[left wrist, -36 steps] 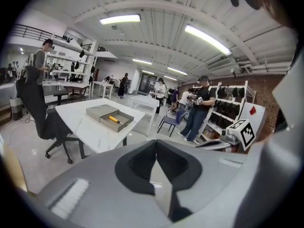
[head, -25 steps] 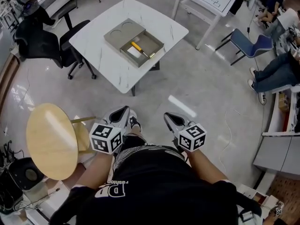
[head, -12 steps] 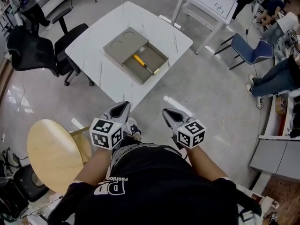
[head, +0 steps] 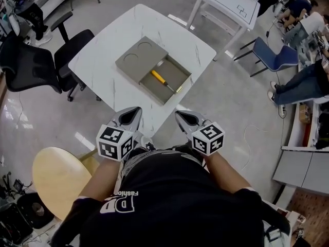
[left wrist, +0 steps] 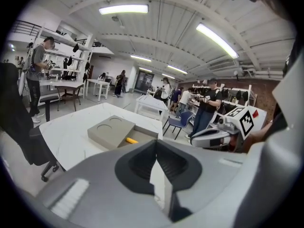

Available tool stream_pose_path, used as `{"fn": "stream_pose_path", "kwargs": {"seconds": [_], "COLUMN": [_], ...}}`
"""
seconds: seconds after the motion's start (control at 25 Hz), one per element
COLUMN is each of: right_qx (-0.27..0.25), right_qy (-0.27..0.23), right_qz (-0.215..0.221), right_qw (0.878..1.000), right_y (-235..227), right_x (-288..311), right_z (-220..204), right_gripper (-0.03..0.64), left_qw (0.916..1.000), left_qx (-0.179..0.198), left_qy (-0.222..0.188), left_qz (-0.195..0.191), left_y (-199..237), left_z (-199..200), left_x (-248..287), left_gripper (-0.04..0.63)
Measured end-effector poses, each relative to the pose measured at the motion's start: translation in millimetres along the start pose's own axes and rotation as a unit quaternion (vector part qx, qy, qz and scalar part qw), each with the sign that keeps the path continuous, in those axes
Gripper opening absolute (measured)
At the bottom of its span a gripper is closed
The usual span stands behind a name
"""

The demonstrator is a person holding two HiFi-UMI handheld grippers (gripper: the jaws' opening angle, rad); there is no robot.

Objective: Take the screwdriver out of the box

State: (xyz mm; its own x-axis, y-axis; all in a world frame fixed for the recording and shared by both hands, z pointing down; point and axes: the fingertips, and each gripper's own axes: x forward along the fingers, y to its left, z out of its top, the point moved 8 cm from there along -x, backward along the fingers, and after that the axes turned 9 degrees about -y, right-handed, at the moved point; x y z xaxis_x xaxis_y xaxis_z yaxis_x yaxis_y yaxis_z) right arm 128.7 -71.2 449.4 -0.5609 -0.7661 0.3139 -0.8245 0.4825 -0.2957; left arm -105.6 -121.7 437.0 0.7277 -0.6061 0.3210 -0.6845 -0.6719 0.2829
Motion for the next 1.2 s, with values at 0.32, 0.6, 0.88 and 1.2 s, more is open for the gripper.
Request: {"fn": "stream_pose_path", "kwargs": {"seconds": [0.32, 0.6, 0.88, 1.2], "right_qx": [-0.006, -0.007, -0.025, -0.039], "right_qy": [0.018, 0.027, 0.045, 0.05], "right_qz": [0.005, 0.022, 0.055, 0.082], "right_qw": [1.0, 0.999, 0.997, 0.995], "right_y": [-4.0, -22.1, -50.8, -76.4], "right_x": [32.2, 55.1, 78.0, 92.6], "right_z": [6.0, 16.8, 32.1, 45.6], "right_gripper": [0.0, 0.0, 0.001, 0.0], "left_qw": [0.9999, 0.9995, 0.9979, 0.9951], "left_qx": [-0.011, -0.021, -0.026, -0.035], "left_qy": [0.003, 0.007, -0.001, -0.002], "left_qz": [0.003, 0.022, 0.059, 0.093], "left_y": [27.9, 40.3, 41.8, 33.9], "left_z": [2.6, 6.5, 14.1, 15.2], "left_x": [9.2, 20.9, 34.9, 45.8], "left_gripper": [0.058, 0.058, 0.058, 0.058]}}
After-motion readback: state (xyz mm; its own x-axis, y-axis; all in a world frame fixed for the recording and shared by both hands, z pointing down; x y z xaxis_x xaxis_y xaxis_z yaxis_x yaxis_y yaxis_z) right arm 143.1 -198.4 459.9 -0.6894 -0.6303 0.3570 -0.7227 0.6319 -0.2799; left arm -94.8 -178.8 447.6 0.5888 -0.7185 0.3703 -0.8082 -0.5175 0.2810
